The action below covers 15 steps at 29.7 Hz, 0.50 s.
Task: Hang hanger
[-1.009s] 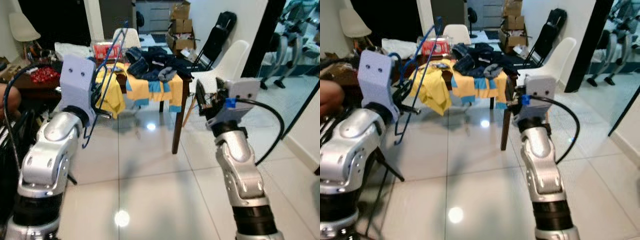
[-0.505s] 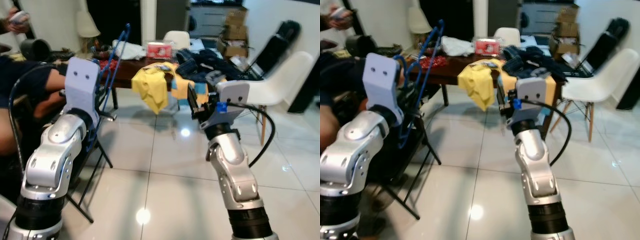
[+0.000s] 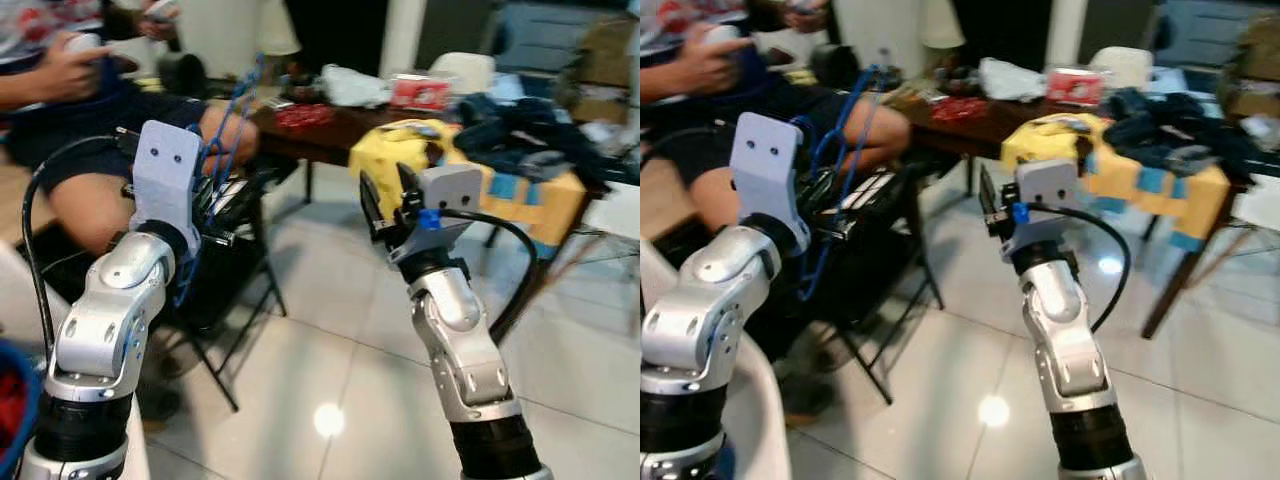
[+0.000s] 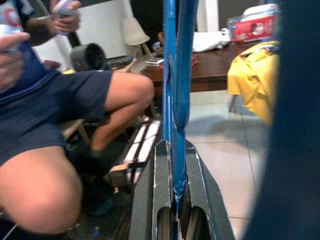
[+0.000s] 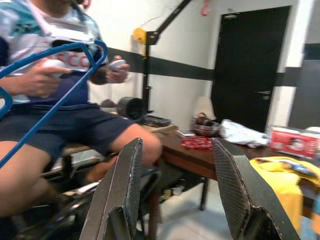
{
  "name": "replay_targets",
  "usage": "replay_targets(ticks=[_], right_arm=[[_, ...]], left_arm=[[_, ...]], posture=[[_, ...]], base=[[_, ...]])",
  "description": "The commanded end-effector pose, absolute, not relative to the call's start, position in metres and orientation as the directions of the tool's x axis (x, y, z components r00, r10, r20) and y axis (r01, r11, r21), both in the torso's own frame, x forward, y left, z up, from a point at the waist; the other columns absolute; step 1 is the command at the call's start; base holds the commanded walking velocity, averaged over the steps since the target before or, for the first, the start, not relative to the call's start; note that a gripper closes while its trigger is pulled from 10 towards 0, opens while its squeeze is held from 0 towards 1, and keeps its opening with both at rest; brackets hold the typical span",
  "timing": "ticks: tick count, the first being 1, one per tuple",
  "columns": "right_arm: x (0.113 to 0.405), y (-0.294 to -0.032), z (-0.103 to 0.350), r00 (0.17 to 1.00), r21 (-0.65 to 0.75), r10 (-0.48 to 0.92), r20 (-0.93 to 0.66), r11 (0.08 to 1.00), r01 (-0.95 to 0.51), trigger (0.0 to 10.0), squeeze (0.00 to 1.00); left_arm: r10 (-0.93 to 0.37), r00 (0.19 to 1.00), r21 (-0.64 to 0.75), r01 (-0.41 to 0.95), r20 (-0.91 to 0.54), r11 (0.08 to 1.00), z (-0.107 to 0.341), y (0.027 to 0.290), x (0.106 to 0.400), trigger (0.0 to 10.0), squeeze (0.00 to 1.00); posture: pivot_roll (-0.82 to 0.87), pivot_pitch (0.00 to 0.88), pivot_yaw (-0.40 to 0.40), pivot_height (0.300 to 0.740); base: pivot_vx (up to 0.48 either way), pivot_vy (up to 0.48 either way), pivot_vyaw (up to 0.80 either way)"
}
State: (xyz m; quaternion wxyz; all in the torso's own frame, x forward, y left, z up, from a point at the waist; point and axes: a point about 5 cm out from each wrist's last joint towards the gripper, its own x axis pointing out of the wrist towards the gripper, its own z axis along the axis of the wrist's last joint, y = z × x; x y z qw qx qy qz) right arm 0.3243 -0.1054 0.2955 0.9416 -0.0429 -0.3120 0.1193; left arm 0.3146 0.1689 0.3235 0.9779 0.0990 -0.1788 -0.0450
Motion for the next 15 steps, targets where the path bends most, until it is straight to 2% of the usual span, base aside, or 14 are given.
replay_targets(ticks=[1,15], right_arm=[[0.3234,-0.107,0.2943,0.776,-0.162,0.25,0.579,0.968,-0.191,10.0,0.0],[0.3227,-0.1058,0.2927,0.778,-0.171,0.262,0.571,0.965,-0.2,10.0,0.0]], left_arm=[[-0.124,0.934,0.216,0.052,0.336,0.975,0.3214,0.1683,0.3149,10.0,0.0],[-0.118,0.937,0.21,0.05,0.328,0.977,0.3188,0.1689,0.3152,10.0,0.0]], posture=[[0.04,0.144,-0.027,0.74],[0.03,0.157,-0.026,0.74]], base=[[0.0,0.0,0.79],[0.0,0.0,0.79]])
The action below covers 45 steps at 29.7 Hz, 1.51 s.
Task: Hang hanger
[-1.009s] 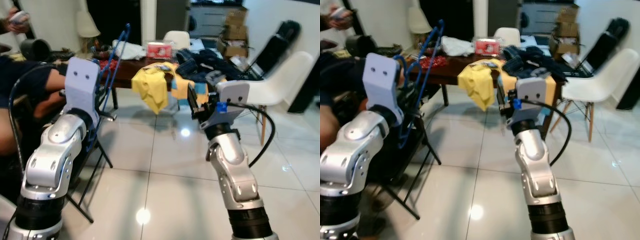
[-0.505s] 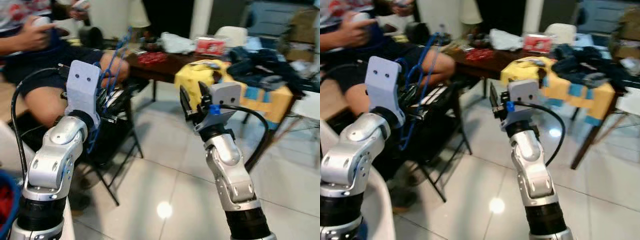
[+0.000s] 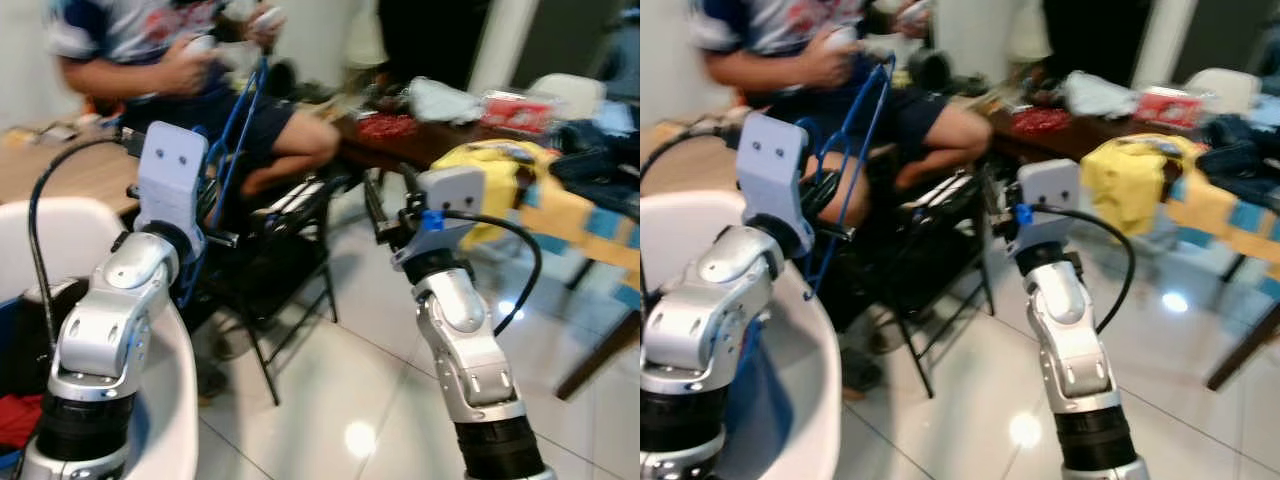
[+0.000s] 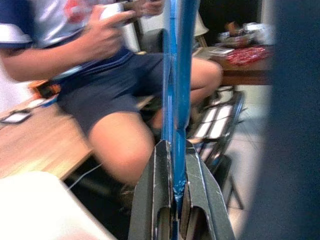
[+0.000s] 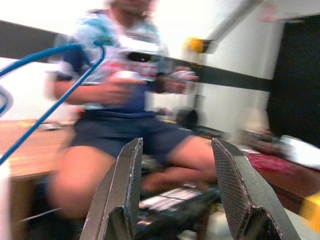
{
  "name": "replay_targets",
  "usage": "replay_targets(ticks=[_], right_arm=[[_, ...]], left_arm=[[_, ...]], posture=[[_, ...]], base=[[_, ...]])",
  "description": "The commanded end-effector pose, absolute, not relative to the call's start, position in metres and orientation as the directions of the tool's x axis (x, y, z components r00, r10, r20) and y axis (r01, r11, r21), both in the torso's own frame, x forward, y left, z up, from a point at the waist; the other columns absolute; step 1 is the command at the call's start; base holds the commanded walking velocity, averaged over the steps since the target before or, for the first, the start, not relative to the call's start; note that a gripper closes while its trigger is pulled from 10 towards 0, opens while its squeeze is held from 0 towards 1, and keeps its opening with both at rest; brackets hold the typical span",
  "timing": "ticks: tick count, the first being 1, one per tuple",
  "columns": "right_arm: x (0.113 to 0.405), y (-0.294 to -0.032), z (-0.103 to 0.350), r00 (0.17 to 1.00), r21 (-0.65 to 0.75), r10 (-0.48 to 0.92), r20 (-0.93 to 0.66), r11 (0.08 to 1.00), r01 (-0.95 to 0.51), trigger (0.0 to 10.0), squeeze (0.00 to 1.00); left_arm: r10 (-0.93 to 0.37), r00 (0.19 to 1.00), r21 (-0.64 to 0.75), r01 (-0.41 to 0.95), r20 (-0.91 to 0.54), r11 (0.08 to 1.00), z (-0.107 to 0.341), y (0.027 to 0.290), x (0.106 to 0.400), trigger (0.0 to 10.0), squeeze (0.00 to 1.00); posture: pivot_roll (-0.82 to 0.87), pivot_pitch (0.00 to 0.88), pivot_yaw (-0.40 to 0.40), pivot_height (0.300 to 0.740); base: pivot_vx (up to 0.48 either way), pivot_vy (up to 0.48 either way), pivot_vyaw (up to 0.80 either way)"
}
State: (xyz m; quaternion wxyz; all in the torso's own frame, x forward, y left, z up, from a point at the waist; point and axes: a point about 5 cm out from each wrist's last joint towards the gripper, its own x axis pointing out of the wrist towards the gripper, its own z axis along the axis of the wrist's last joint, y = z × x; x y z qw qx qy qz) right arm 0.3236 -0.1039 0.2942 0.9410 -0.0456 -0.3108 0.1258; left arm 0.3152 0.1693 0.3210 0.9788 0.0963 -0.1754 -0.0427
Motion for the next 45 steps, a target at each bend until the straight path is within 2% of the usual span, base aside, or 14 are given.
replay_targets(ticks=[1,42,45], right_arm=[[0.3227,-0.1058,0.2927,0.778,-0.171,0.262,0.571,0.965,-0.2,10.0,0.0],[0.3194,-0.1002,0.2882,0.773,-0.181,0.309,0.554,0.951,-0.251,10.0,0.0],[0.3192,-0.1004,0.2881,0.774,-0.161,0.298,0.558,0.954,-0.251,10.0,0.0]], left_arm=[[-0.118,0.937,0.21,0.05,0.328,0.977,0.3188,0.1689,0.3152,10.0,0.0],[-0.105,0.939,0.2,0.039,0.327,0.979,0.3154,0.1699,0.3171,10.0,0.0],[-0.103,0.939,0.2,0.037,0.329,0.979,0.3152,0.1702,0.3175,10.0,0.0]], posture=[[0.03,0.157,-0.026,0.74],[0.03,0.168,-0.026,0.74],[0.03,0.169,-0.025,0.74]], base=[[0.0,0.0,0.79],[0.0,0.0,0.79],[0.377,0.0,0.23]])
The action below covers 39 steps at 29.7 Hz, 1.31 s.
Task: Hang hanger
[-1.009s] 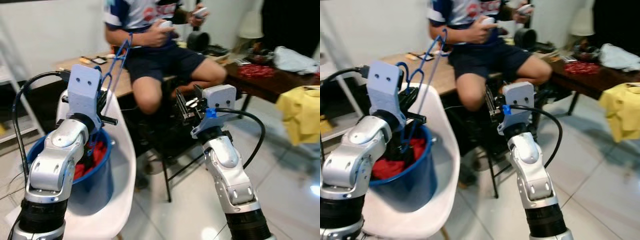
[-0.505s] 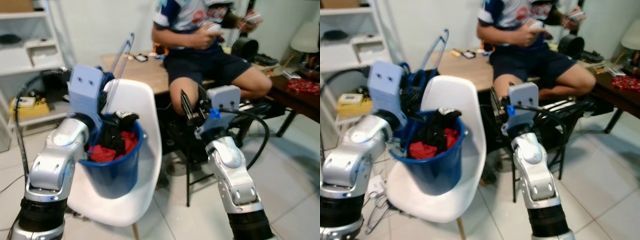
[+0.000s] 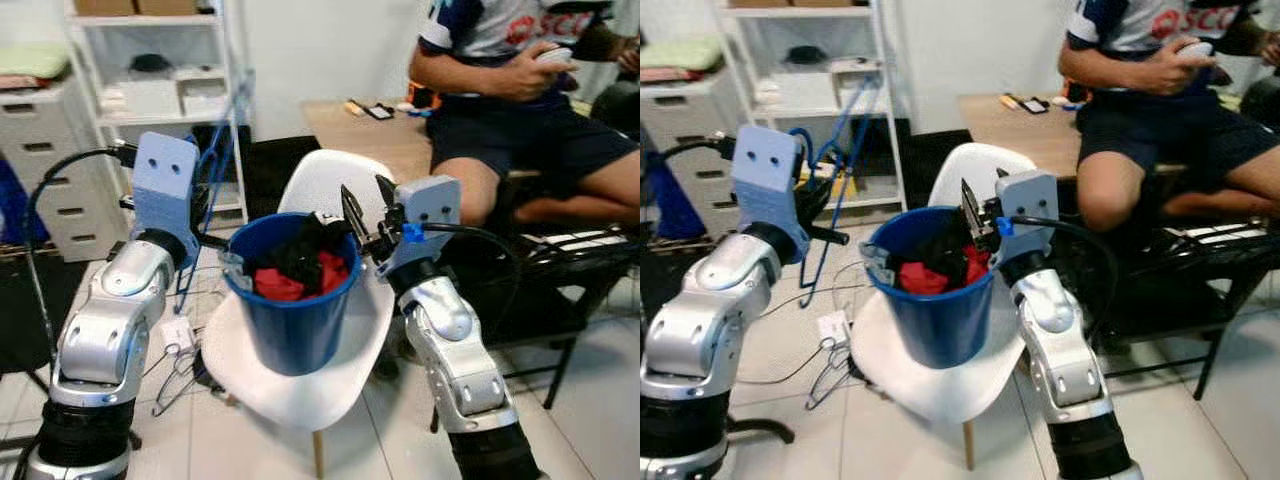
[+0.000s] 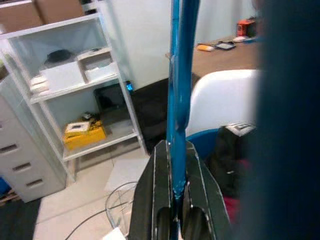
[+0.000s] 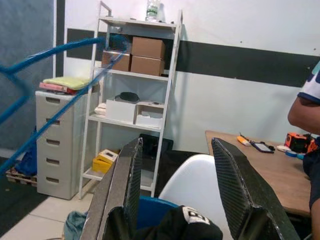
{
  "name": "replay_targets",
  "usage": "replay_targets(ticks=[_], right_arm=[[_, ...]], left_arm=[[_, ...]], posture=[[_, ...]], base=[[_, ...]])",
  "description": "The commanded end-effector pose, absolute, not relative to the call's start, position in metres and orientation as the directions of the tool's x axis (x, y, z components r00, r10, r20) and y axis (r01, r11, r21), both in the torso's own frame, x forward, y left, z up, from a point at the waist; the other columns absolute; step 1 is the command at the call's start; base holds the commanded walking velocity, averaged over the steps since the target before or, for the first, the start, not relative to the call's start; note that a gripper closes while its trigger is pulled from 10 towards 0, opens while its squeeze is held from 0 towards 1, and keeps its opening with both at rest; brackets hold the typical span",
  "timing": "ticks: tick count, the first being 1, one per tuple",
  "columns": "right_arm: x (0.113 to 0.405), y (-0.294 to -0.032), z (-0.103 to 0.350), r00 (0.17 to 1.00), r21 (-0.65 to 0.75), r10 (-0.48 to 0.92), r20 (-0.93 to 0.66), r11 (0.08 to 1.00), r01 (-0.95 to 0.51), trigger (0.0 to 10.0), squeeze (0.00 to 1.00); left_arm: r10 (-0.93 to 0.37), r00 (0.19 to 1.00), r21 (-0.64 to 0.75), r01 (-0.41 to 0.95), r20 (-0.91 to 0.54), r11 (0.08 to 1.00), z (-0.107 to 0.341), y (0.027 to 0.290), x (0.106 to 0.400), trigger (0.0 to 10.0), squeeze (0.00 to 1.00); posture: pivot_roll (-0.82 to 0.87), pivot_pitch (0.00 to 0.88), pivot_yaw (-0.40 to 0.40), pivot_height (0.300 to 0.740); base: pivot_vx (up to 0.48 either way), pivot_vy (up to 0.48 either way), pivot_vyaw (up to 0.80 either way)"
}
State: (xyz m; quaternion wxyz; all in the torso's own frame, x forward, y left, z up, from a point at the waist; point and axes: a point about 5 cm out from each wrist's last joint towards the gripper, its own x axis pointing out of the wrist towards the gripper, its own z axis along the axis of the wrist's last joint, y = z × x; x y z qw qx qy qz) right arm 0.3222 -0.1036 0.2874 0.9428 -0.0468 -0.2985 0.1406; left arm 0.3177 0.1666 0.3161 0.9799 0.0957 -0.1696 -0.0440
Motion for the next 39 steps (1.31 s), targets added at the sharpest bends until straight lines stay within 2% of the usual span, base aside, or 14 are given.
replay_targets(ticks=[1,26,35,39], right_arm=[[0.3192,-0.1004,0.2881,0.774,-0.161,0.298,0.558,0.954,-0.251,10.0,0.0],[0.3182,-0.1037,0.2879,0.773,-0.14,0.286,0.566,0.958,-0.251,10.0,0.0],[0.3189,-0.1038,0.2875,0.773,-0.145,0.292,0.563,0.956,-0.256,10.0,0.0],[0.319,-0.1034,0.2865,0.772,-0.151,0.301,0.559,0.953,-0.263,10.0,0.0]], left_arm=[[-0.103,0.939,0.2,0.037,0.329,0.979,0.3152,0.1702,0.3175,10.0,0.0],[-0.109,0.937,0.206,0.04,0.331,0.978,0.3137,0.1681,0.3192,10.0,0.0],[-0.108,0.938,0.207,0.04,0.33,0.978,0.3127,0.1678,0.32,10.0,0.0],[-0.116,0.942,0.21,0.05,0.316,0.976,0.3091,0.1687,0.3197,10.0,0.0]], posture=[[0.03,0.169,-0.025,0.74],[0.03,0.154,-0.022,0.74],[0.02,0.148,-0.021,0.74],[0.02,0.146,-0.021,0.74]], base=[[0.446,0.0,0.0],[0.434,0.0,0.0],[0.336,0.0,0.0],[0.0,0.0,0.0]])
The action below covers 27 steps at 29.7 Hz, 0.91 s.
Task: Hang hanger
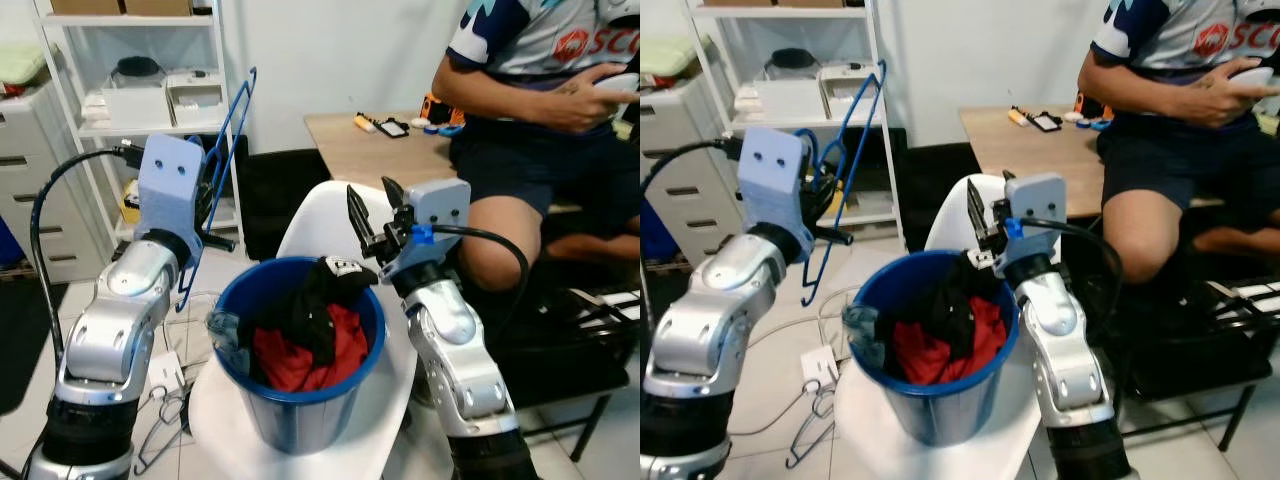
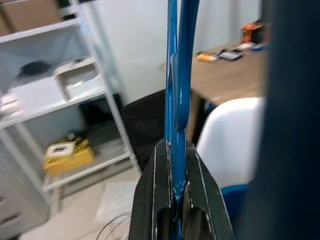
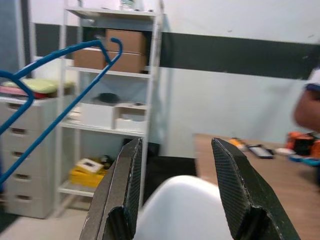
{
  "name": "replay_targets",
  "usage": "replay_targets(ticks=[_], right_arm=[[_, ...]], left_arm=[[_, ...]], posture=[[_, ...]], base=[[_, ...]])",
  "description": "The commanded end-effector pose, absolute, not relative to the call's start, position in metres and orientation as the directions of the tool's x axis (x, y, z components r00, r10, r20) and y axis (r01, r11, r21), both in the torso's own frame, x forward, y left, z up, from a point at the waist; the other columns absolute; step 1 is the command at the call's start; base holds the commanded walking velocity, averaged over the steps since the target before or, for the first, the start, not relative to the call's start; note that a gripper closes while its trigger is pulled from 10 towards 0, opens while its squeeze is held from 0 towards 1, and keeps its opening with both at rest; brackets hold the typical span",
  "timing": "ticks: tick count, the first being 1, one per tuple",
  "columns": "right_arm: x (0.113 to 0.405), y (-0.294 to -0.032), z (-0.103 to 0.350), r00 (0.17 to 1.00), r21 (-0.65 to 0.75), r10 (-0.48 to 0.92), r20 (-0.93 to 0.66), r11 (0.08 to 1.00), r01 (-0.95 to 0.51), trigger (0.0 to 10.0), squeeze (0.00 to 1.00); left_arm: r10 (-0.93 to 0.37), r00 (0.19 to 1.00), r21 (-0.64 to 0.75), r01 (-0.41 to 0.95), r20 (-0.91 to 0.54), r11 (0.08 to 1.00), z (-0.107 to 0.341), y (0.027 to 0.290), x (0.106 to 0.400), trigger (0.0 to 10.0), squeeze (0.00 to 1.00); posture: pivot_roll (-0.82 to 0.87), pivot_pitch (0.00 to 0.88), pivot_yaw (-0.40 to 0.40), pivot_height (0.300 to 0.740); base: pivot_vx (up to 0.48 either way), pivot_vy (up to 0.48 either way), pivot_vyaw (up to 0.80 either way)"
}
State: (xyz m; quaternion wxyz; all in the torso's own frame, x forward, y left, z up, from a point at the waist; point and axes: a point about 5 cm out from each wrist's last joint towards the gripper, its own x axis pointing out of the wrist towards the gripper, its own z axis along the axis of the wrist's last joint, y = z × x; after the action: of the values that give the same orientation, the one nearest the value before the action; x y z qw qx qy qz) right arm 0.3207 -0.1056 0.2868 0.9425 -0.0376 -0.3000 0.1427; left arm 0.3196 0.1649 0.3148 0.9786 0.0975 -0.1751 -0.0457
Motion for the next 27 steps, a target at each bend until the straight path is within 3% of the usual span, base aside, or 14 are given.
replay_targets(ticks=[1,17,27], right_arm=[[0.319,-0.103,0.286,0.772,-0.151,0.302,0.559,0.953,-0.264,10.0,0.0],[0.319,-0.104,0.276,0.788,-0.162,0.315,0.529,0.949,-0.271,10.0,0.0],[0.32,-0.106,0.274,0.795,-0.162,0.327,0.511,0.945,-0.285,10.0,0.0]], left_arm=[[-0.118,0.942,0.213,0.052,0.313,0.976,0.308,0.169,0.319,10.0,0.0],[-0.042,0.999,0.226,0.046,-0.022,0.973,0.21,0.203,0.328,10.0,0.0],[-0.175,0.984,0.28,0.161,0.025,0.946,0.218,0.177,0.333,10.0,0.0]], posture=[[0.02,0.146,-0.021,0.74],[0.02,0.176,-0.022,0.74],[0.0,0.184,-0.016,0.74]], base=[[0.0,0.0,0.0],[0.0,0.0,0.0],[0.0,0.0,0.0]])
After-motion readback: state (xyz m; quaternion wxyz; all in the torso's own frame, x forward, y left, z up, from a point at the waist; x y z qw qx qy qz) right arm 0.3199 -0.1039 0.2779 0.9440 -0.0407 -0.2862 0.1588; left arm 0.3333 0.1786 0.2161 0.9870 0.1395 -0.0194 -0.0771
